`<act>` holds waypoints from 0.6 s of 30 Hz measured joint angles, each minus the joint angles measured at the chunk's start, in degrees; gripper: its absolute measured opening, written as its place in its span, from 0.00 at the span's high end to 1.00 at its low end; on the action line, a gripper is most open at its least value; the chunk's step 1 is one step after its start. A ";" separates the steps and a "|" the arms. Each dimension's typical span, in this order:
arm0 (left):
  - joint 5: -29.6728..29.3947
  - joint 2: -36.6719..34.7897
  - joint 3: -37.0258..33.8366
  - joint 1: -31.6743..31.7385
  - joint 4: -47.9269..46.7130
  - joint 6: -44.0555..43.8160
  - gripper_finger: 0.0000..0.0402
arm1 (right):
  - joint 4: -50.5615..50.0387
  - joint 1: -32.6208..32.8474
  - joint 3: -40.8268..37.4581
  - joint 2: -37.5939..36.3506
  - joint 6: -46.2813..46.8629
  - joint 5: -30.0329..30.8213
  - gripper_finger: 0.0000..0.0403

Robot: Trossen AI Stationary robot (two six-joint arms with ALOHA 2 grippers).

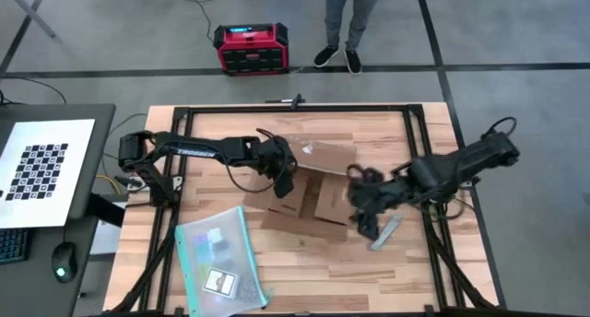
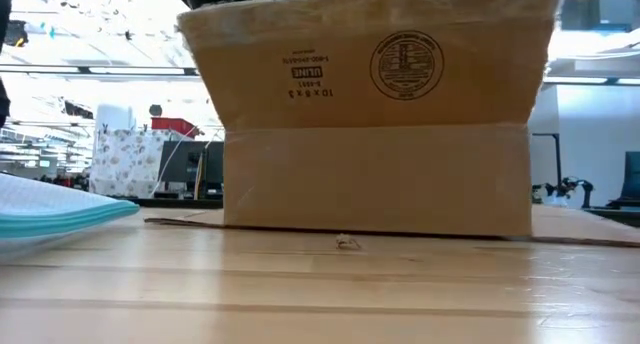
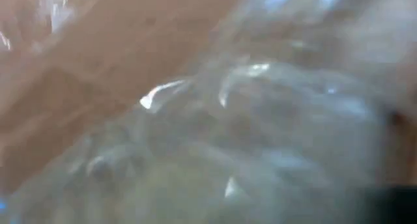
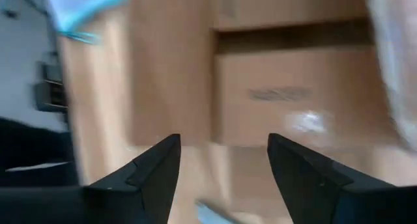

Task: Unpack boxes
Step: Break down the cardboard box until it is fully flat

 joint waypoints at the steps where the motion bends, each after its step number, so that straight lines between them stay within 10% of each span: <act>1: 0.39 -1.01 0.00 -0.27 0.19 1.14 1.00 | -1.45 0.40 -1.34 -1.39 0.55 2.13 0.46; 18: 3.07 -4.71 0.26 -6.80 14.21 3.24 0.72 | 17.50 -3.28 -40.47 -16.84 2.99 6.37 0.49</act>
